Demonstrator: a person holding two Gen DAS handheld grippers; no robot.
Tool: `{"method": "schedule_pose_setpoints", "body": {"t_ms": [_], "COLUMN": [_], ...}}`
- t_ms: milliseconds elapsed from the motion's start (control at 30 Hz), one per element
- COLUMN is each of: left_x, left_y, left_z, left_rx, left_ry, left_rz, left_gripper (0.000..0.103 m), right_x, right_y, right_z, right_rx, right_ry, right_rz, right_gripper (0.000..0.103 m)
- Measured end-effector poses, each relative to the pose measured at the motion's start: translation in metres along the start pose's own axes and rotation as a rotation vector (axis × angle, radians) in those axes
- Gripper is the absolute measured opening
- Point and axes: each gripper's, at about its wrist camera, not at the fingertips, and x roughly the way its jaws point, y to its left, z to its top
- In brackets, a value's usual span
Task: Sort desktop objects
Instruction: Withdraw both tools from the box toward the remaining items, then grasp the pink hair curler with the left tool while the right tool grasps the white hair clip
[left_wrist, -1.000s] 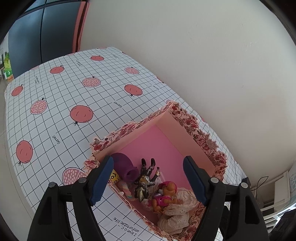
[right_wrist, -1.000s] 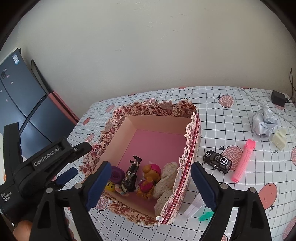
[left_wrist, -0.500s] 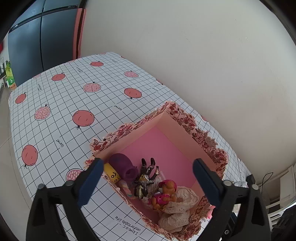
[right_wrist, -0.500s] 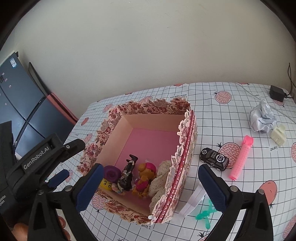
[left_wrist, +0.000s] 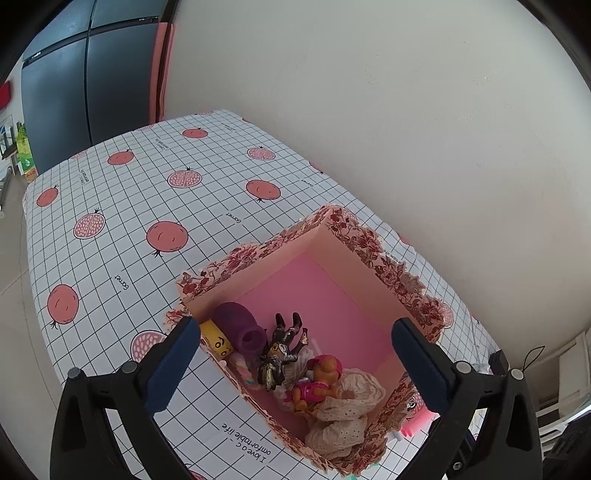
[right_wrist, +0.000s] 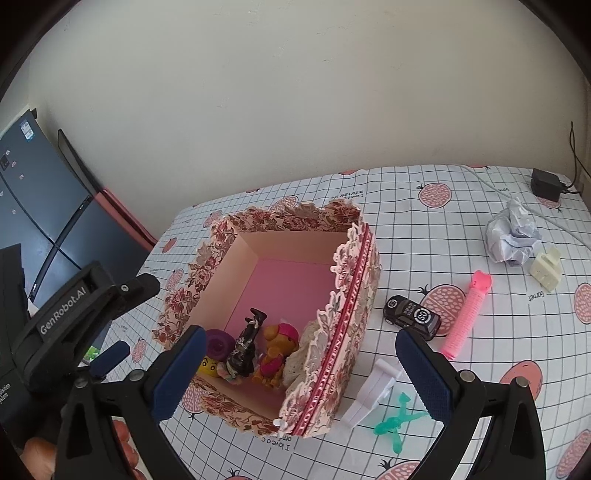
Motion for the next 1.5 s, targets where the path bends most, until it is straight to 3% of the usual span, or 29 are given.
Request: {"method": "schedule_pose_setpoints", "body": {"t_ms": [300, 600, 833, 1100, 1500], "left_x": [-0.035, -0.067, -0.067, -0.042, 0.033], "left_y": [-0.046, -0.114, -0.162, -0.203, -0.23], "left_z": [-0.012, -0.041, -0.065, -0.09, -0.113], "left_rx": [0.088, 0.25, 0.346, 0.43, 0.507], "left_ry": [-0.05, -0.102, -0.101, -0.061, 0.034], "left_rz": [-0.072, -0.181, -0.268, -0.291, -0.242], "left_gripper": [0.103, 0.103, 0.103, 0.103, 0.103], "right_x": [-0.052, -0.119, -0.152, -0.146, -0.073], "right_y": [-0.035, -0.09, -0.137, -0.184, -0.234], "right_z": [0.014, 0.027, 0.031, 0.037, 0.035], "right_rx": [0.026, 0.068, 0.107, 0.152, 0.206], "right_ry": [-0.083, -0.204, -0.251, -0.234, -0.133], "right_rz": [-0.022, -0.095, -0.164, -0.216, -0.266], "right_gripper": [0.103, 0.103, 0.103, 0.103, 0.103]}}
